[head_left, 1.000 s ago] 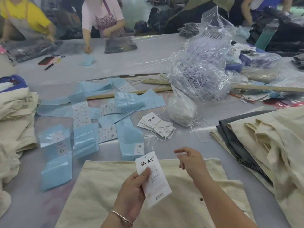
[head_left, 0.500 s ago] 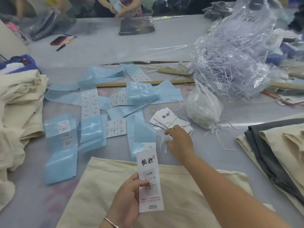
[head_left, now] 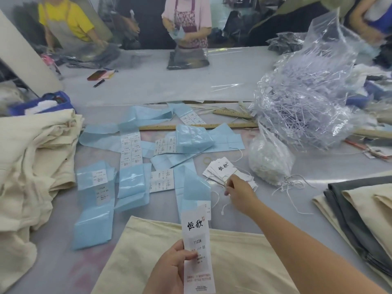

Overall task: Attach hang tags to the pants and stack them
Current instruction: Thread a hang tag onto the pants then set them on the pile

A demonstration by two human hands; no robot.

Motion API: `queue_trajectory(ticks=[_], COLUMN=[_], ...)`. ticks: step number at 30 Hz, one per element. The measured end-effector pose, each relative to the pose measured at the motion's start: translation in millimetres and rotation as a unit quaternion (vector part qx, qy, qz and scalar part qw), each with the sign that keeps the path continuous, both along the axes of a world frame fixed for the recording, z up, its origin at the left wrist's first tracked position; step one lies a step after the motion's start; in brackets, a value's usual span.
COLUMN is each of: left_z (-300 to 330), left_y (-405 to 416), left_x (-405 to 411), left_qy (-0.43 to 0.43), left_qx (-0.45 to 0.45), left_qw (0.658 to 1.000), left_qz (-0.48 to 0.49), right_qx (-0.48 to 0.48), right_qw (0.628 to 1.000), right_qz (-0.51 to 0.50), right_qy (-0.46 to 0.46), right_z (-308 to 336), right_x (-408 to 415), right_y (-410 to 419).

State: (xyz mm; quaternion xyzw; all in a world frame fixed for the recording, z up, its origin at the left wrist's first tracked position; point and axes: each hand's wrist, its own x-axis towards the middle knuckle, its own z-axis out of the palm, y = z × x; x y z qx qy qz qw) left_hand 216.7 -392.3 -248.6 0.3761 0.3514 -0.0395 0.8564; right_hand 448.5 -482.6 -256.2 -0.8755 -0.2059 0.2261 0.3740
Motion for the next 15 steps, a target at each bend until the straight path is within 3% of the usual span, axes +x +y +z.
queue_trajectory(ticks=[3,6,15], left_z=[2,16,44], left_y=[1,-3,-21], left_x=[-1,-5,-31], left_qy=[0.003,-0.018,0.027], left_qx=[0.015,0.066,0.217], left_qw=[1.0,0.996,0.975], left_qz=[-0.021,-0.054,-0.035], right_qx=[0.117,0.069,-0.104], right_qw=[0.983,0.984,0.994], right_qz=[-0.051,-0.012,0.026], right_qy=[0.133,0.166,0.01], right_z=[14,21,30], right_x=[-14,-27,-61], right_y=[-12,-27,-78])
